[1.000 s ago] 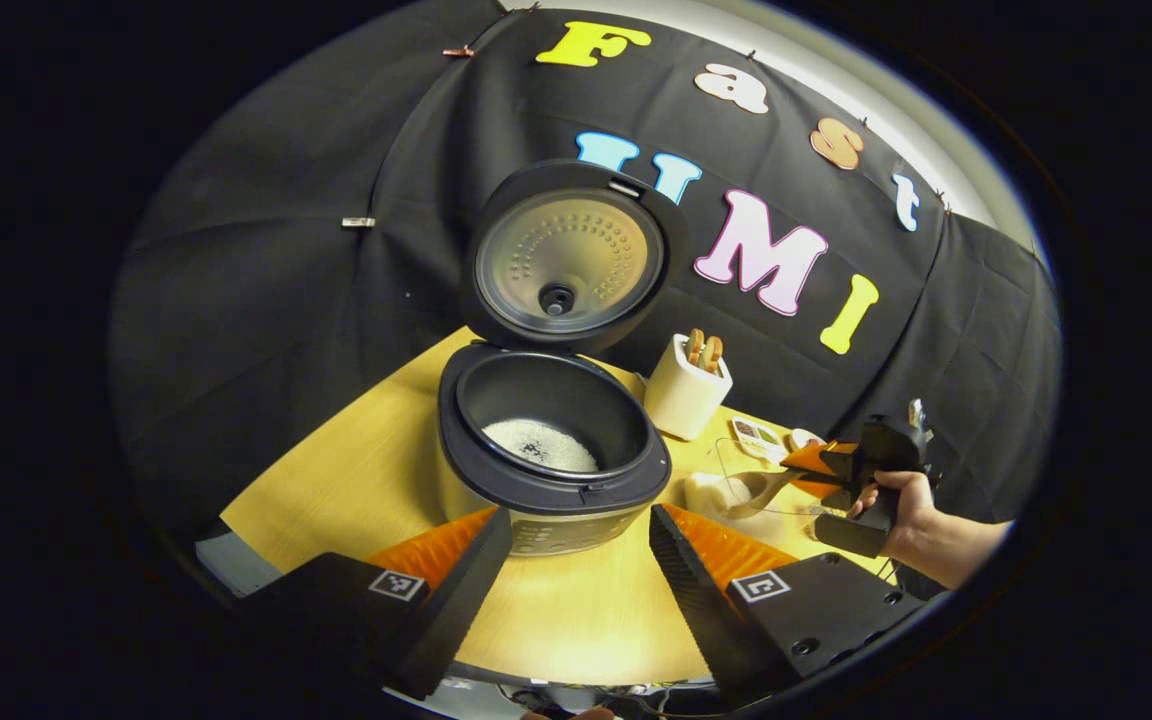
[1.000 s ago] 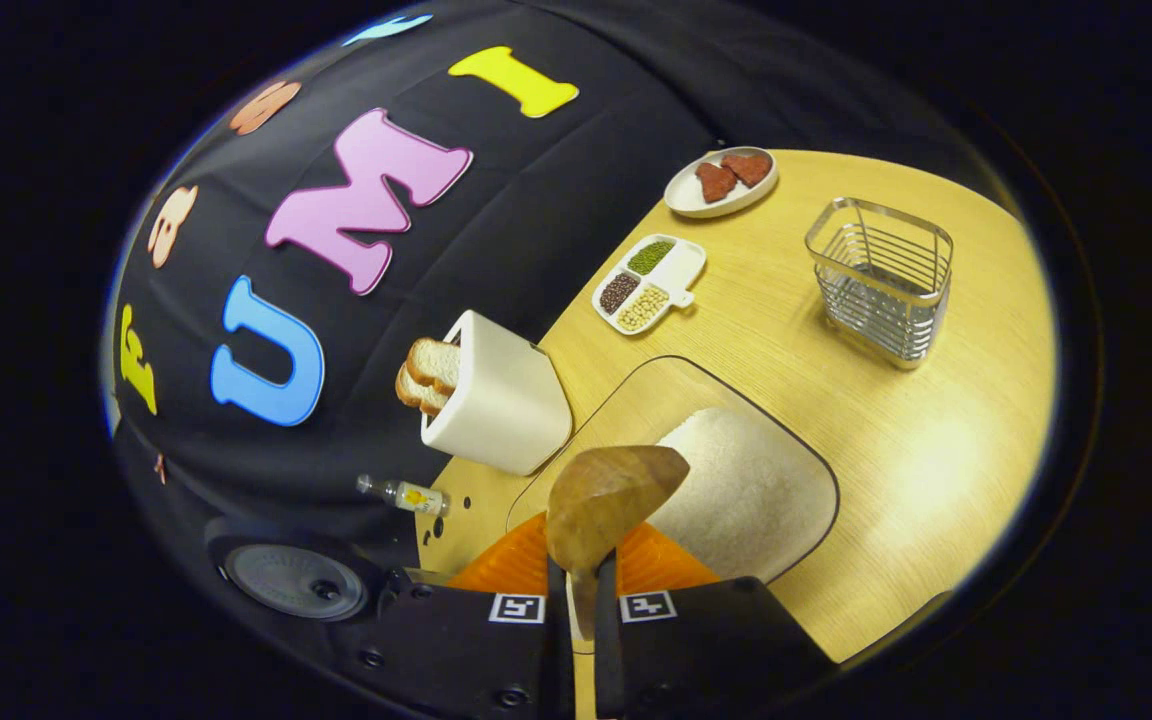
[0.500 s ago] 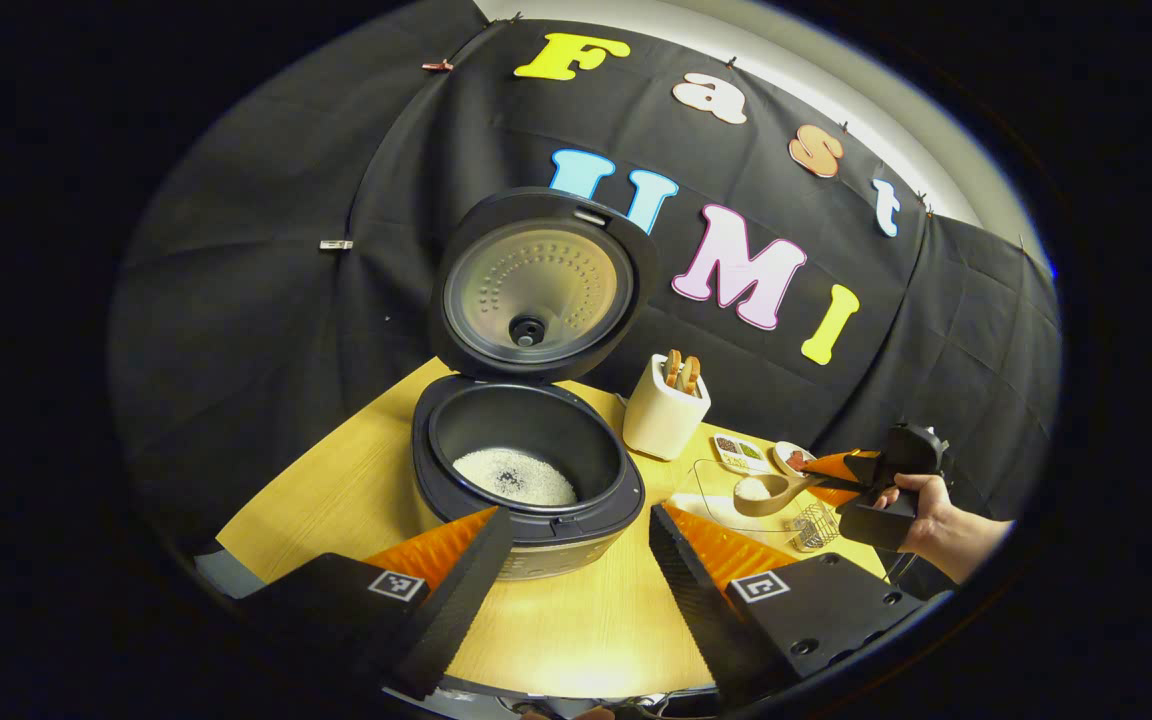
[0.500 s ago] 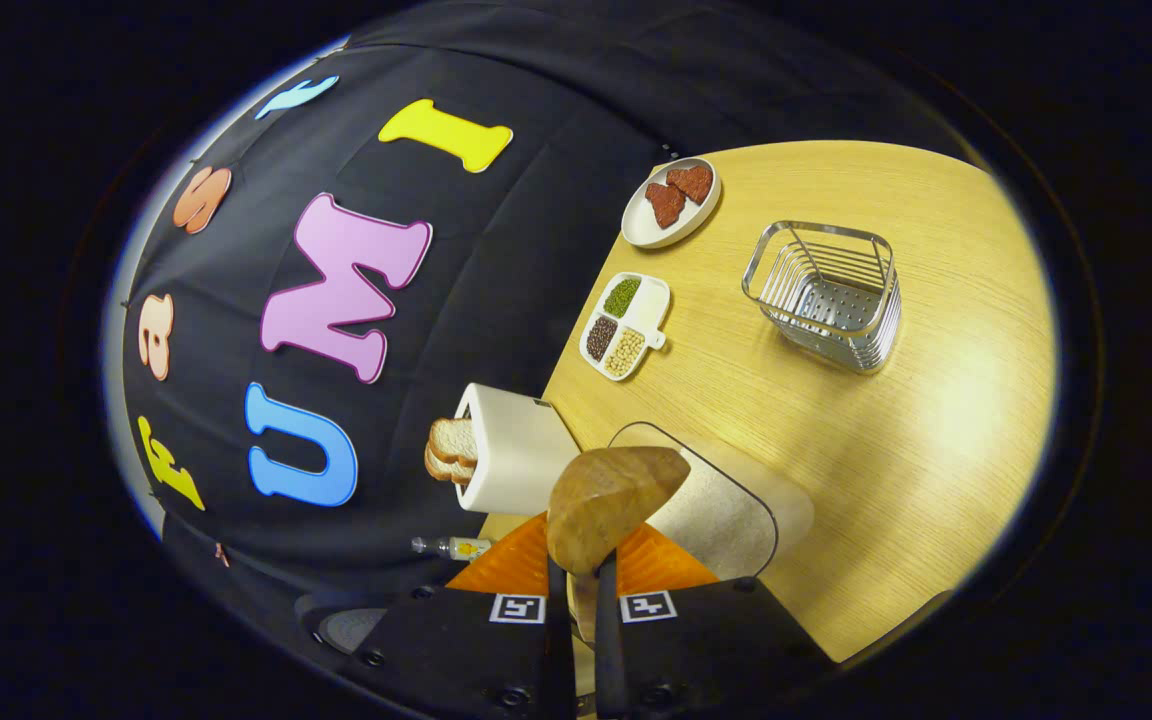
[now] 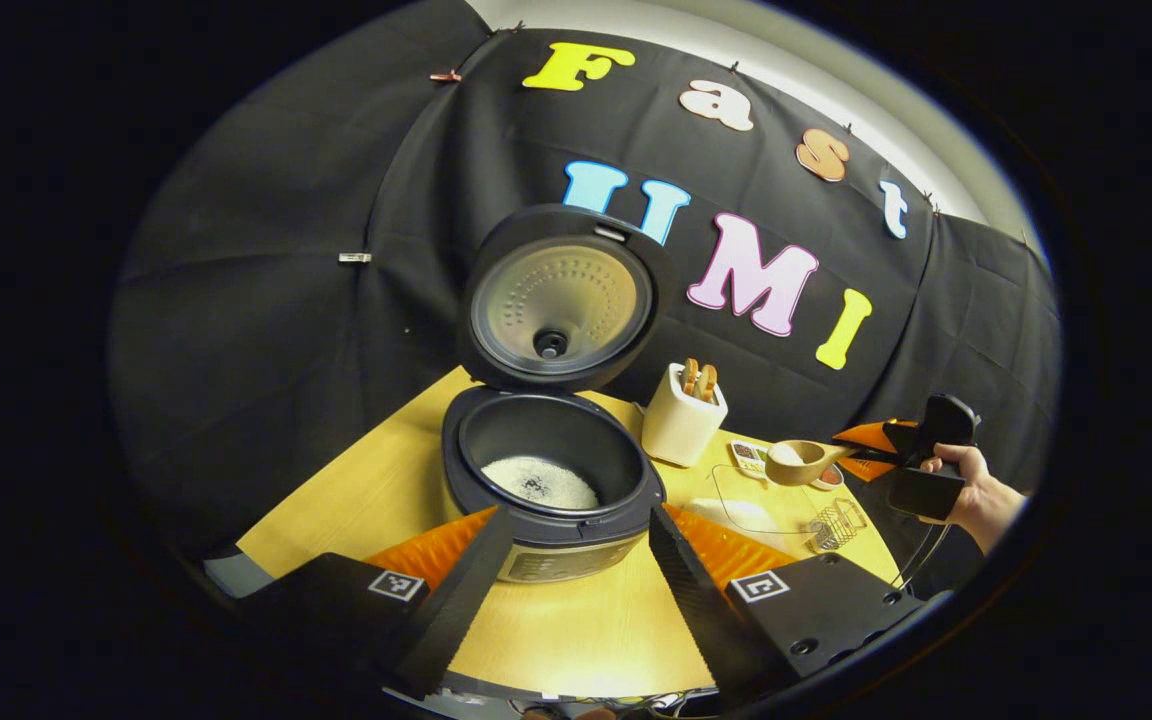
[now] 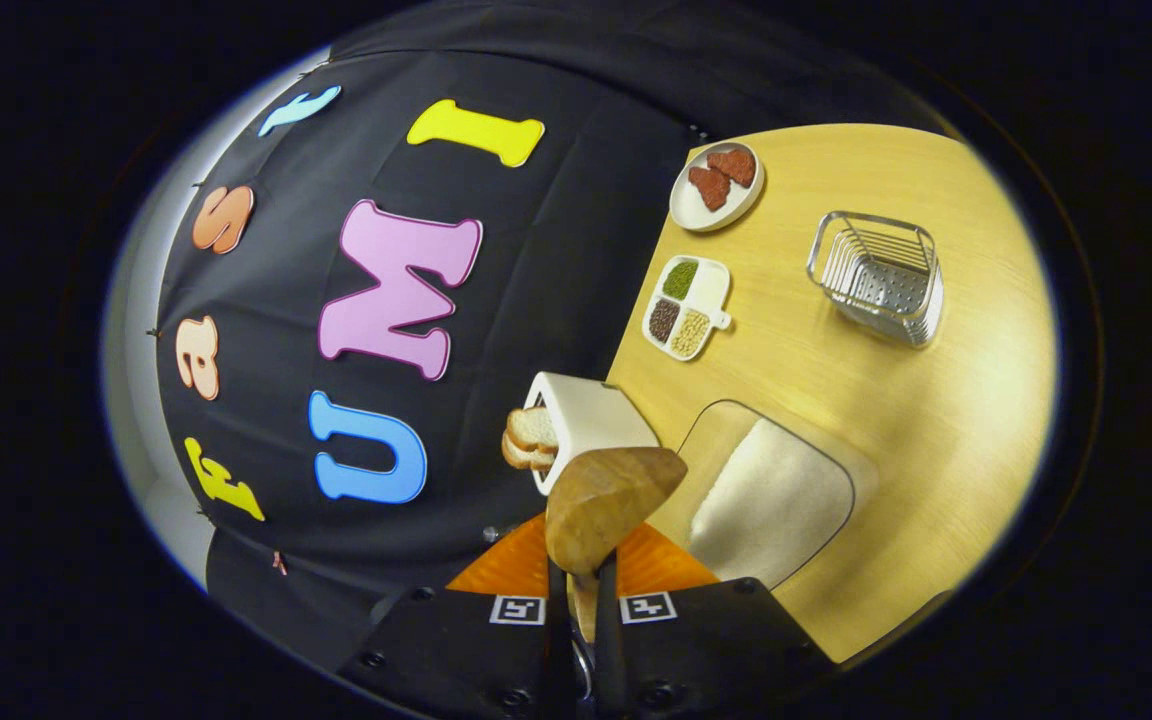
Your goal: Close the left gripper, press the button to open the rice cooker; take a wooden spoon from the chopstick holder with the right hand, scoop a spoonful of rice and pour it into the rice cooker, then put the wooden spoon back into the chopstick holder.
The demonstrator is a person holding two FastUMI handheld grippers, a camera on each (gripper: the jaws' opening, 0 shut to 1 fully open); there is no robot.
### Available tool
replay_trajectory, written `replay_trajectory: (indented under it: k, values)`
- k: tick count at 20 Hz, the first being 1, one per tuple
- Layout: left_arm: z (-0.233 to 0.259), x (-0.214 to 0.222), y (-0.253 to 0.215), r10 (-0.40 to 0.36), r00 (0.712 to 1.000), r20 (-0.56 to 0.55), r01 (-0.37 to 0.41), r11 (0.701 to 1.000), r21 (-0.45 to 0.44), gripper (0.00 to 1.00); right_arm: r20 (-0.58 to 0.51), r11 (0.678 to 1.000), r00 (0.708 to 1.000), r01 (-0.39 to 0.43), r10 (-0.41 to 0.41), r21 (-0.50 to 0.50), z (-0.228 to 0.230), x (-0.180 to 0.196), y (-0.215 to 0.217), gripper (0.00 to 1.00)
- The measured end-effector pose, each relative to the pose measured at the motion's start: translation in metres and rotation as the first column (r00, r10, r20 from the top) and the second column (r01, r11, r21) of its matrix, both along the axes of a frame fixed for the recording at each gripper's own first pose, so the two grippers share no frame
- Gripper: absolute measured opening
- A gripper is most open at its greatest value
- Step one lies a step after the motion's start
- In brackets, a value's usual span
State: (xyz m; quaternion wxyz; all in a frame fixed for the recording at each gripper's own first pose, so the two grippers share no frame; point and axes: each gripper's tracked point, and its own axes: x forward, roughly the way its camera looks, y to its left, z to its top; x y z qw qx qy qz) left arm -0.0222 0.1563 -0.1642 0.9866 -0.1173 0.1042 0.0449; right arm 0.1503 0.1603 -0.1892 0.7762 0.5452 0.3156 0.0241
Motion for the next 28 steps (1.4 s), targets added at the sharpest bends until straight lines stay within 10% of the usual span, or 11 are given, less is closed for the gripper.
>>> replay_trajectory:
  k: [15,28]
  values:
    - [0.001,-0.038,0.054,0.159,0.987,0.033,-0.159,0.987,0.015,0.95,0.107,0.913,0.907,-0.401,0.408,-0.081,0.027,-0.021,0.207,0.12]
    - [-0.012,-0.037,0.086,0.189,0.982,-0.005,-0.189,0.979,-0.078,0.96,0.245,0.653,0.701,-0.4,0.67,-0.643,0.007,-0.036,0.3,0.12]
